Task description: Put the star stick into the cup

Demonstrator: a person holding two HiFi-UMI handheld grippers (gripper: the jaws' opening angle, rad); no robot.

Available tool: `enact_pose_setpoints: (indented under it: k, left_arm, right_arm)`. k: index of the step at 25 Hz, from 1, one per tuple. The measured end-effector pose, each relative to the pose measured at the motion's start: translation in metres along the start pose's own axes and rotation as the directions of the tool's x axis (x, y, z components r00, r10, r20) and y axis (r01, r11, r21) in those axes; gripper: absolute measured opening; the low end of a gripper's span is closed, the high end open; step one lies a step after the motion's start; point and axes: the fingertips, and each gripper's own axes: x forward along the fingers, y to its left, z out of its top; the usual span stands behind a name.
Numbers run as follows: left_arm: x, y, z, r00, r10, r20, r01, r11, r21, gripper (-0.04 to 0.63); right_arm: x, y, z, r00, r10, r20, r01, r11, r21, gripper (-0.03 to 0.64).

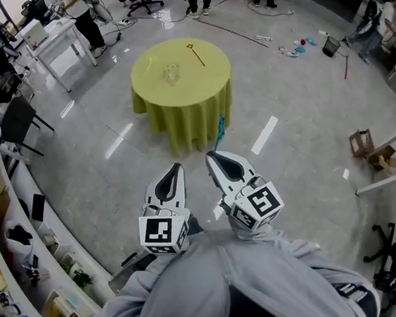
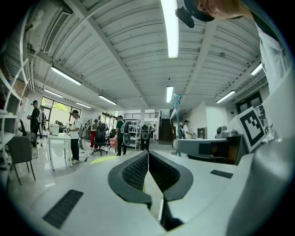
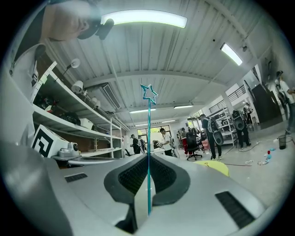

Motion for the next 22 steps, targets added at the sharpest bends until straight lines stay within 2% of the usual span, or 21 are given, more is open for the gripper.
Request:
enact_pose_setpoints:
  k: [9,15,22]
  left_arm:
    - [0.053,0.058,0.003,0.999,-0.053,0.012,0.053,0.999,0.003,0.020]
    - [0.090,0.096,0.004,0.993,-0.121,-0.005,0.121,0.993,0.001,0.020]
    - [0.126,0.148,0.004,0.988,-0.155,-0.007,0.155,0.988,-0.014,0.018]
  right_arm:
    - [0.066,-0.019,-0.001,1.000,-0.029,0.001,0.029,0.998,-0.050,0.040]
    - [0.115,-0.036,-0.006,0.997,-0.083,-0.006,0.083,0.996,-0.032,0.040]
    - [0.173,-0.051,-0.013,0.993,-0.120,-0.013,0.120,0.992,-0.039,0.040]
